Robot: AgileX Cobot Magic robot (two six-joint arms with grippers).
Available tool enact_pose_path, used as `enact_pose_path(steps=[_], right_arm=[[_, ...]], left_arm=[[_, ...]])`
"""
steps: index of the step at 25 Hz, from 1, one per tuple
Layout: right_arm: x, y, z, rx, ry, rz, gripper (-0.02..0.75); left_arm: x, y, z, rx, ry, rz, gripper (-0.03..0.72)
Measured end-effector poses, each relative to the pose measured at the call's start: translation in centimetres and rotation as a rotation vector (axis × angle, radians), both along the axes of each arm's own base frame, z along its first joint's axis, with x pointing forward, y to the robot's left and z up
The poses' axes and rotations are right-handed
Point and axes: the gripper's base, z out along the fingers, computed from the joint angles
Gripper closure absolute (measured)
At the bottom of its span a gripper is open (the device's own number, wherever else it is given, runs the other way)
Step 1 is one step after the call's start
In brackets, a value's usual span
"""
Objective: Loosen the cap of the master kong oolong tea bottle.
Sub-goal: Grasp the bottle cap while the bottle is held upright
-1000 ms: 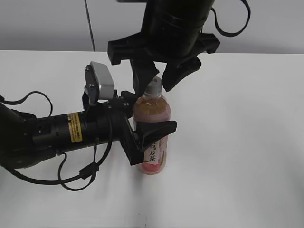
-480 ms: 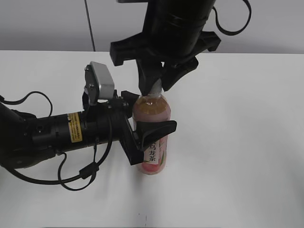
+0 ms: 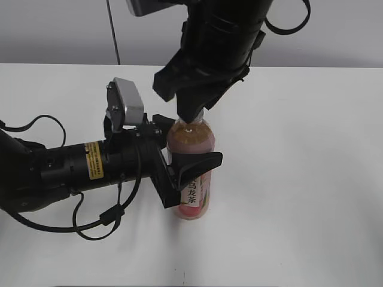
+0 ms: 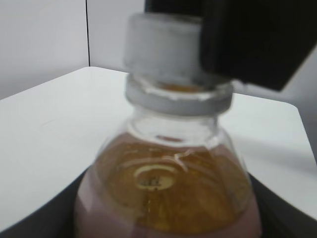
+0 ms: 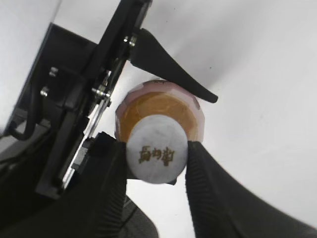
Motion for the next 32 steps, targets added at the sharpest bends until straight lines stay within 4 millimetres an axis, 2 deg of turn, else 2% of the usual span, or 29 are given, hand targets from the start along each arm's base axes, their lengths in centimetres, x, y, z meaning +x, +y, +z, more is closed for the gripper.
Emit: enact_pose_path(steps=[10, 28, 32], right_arm=[[0.07, -0.11, 0.04, -0.084, -0.148, 0.522, 0.456], [0.09, -0.17, 0.14, -0.193, -0.347, 1.248, 0.457], [0.07, -0.18, 0.19, -0.222, -0.402, 1.453, 0.457]], left_arm=[[-0.05, -0.02, 0.0, 0.001, -0.002, -0.006, 0.231], [-0.19, -0.06, -0.01, 0.006, -0.015, -0.024, 0.231], [-0.26, -0.08, -0.02, 0.008, -0.02, -0.033, 0.231]])
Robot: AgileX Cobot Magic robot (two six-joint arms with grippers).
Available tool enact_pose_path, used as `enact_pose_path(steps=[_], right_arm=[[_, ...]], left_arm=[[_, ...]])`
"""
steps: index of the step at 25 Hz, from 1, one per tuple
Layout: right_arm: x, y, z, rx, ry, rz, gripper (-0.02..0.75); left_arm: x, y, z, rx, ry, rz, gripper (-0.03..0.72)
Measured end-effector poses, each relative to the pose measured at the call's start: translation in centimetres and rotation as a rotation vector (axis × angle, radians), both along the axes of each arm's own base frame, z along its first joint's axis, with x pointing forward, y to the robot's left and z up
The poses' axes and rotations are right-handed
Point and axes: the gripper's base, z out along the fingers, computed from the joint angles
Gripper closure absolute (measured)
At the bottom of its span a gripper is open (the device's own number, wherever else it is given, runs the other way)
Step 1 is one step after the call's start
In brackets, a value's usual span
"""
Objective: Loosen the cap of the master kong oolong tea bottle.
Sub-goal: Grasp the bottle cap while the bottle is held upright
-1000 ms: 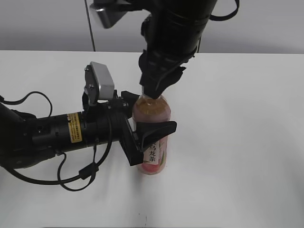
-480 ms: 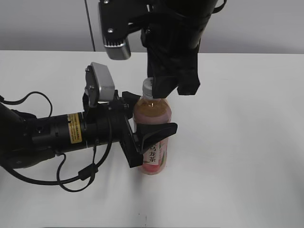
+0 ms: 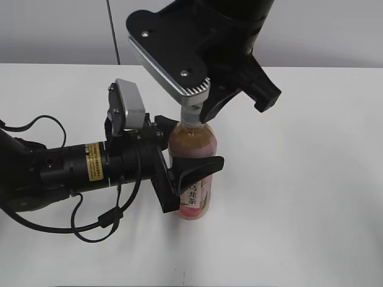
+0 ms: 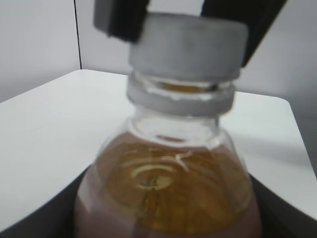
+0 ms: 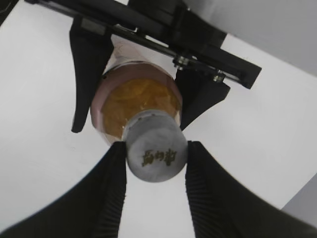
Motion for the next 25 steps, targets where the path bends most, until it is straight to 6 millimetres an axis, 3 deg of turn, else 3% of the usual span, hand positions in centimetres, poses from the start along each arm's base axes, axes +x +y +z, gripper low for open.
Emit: enact_pose_path(steps=[13, 25], right_arm=[[-0.11, 0.13, 0.1, -0.056, -0.127, 0.487, 0.457], [-0.08, 0.13, 0.14, -0.067, -0.157, 0.592, 0.456]], left_arm=[[-0.1, -0.03, 0.0, 0.002, -0.006, -0.012, 0.231], [-0.11, -0.03, 0.0, 0.001, -0.006, -0.013, 0.231]])
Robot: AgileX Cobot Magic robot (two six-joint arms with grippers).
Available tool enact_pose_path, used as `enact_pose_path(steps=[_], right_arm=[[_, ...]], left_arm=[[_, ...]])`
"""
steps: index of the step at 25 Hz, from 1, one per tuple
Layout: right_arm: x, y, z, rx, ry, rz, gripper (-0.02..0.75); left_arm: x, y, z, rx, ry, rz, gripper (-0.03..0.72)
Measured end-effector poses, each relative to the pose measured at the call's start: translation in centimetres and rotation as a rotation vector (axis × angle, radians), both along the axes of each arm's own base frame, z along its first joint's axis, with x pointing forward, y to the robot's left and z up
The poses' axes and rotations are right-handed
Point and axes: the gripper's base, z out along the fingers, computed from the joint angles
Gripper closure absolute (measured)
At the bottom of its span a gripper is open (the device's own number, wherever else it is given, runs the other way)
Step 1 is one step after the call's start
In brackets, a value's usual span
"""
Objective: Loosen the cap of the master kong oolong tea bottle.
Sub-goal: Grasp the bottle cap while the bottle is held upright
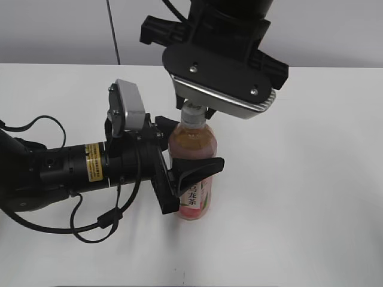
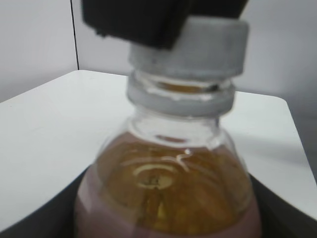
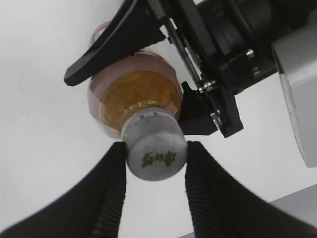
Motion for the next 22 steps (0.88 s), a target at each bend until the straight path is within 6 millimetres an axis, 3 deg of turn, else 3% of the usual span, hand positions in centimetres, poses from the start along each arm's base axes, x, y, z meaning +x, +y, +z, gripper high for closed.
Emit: enact_pose_path(steps=[3, 9, 13, 22], right_arm=[[-0.02, 0.02, 0.0, 0.002, 0.003, -0.001, 0.429], [-0.31, 0.55, -0.27, 0.038, 0.054, -0.019, 0.3], [-0.34, 0.57, -0.27, 0.047, 0.072, -0.07, 0.275], [-0.29, 0.4, -0.06, 0.092, 0.174, -0.462, 0.159]], left_arm=[[0.0, 0.0, 0.0, 0.0, 0.001, 0.0, 0.231], [0.08, 0.02, 0.01, -0.004, 0.012, 0.011, 0.231], [0.09, 0.02, 0.0, -0.003, 0.012, 0.012, 0.231], [0.1, 0.03, -0.01, -0.003, 0.013, 0.013, 0.231]])
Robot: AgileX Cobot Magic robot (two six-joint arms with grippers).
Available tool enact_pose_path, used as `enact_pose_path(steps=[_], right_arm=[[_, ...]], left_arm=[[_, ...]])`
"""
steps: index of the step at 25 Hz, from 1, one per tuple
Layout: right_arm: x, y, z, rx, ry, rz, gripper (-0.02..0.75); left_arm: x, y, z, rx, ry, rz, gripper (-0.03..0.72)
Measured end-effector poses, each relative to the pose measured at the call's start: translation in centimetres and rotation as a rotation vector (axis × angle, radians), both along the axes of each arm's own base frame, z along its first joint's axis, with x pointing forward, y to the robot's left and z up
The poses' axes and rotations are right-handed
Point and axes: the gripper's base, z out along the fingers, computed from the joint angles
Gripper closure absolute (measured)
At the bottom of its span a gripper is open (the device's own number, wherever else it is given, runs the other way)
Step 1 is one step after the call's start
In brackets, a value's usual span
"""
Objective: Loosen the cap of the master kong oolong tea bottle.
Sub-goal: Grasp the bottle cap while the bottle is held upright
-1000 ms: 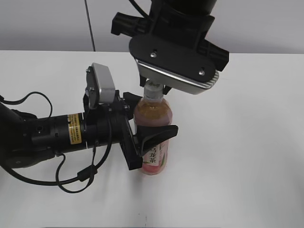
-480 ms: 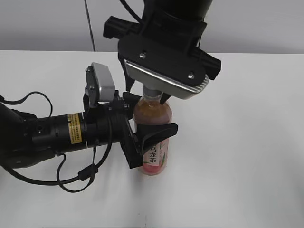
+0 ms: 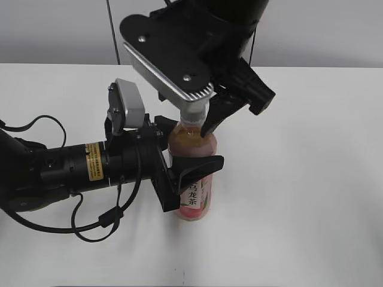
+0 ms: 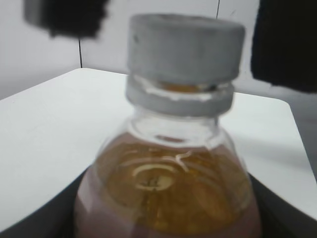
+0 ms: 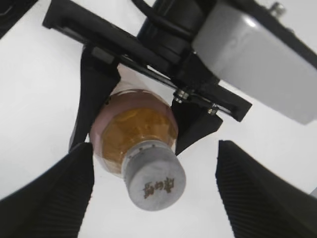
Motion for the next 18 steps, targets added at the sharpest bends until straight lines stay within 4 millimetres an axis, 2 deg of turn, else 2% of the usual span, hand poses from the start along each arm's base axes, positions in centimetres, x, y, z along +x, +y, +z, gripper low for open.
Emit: enact_pose_path(steps=[12, 18], right_arm=[[0.1, 0.1, 2.4, 0.237, 0.156, -0.683, 0.151], [-0.1, 0.0, 4.0, 0.283, 0.294, -0.995, 0.151]], left_arm=[[0.0, 0.0, 0.0, -0.001, 0.002, 0.001, 0.231], [0.0, 0.0, 0.0, -0.002, 0.002, 0.002, 0.231]])
